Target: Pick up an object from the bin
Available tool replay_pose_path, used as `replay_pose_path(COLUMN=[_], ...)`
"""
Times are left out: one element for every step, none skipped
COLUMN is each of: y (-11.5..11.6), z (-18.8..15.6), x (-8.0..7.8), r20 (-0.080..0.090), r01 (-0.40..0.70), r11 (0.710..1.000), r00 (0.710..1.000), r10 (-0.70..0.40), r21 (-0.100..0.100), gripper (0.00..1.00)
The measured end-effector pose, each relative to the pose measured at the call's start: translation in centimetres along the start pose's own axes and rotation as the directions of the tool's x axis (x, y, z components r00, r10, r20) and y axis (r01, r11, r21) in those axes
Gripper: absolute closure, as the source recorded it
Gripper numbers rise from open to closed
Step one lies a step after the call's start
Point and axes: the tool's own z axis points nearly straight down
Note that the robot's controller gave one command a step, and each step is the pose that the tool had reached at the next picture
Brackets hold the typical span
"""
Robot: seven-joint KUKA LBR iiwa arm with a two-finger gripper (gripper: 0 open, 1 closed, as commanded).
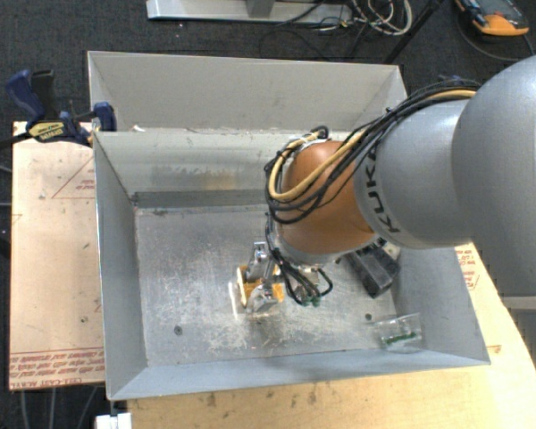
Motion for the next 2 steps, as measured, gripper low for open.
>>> replay_pose_path(y=[0.0,-0.3], z=[0.0,-12.1], x=[0.0,0.1], r20=[0.0,-0.023], r01=[-0.001,0.0], r11=[1.0,1.0], r00=[1.0,1.0], r10=[0.001,0.0], r21=[0.0,0.009], gripper=[1.0,1.0])
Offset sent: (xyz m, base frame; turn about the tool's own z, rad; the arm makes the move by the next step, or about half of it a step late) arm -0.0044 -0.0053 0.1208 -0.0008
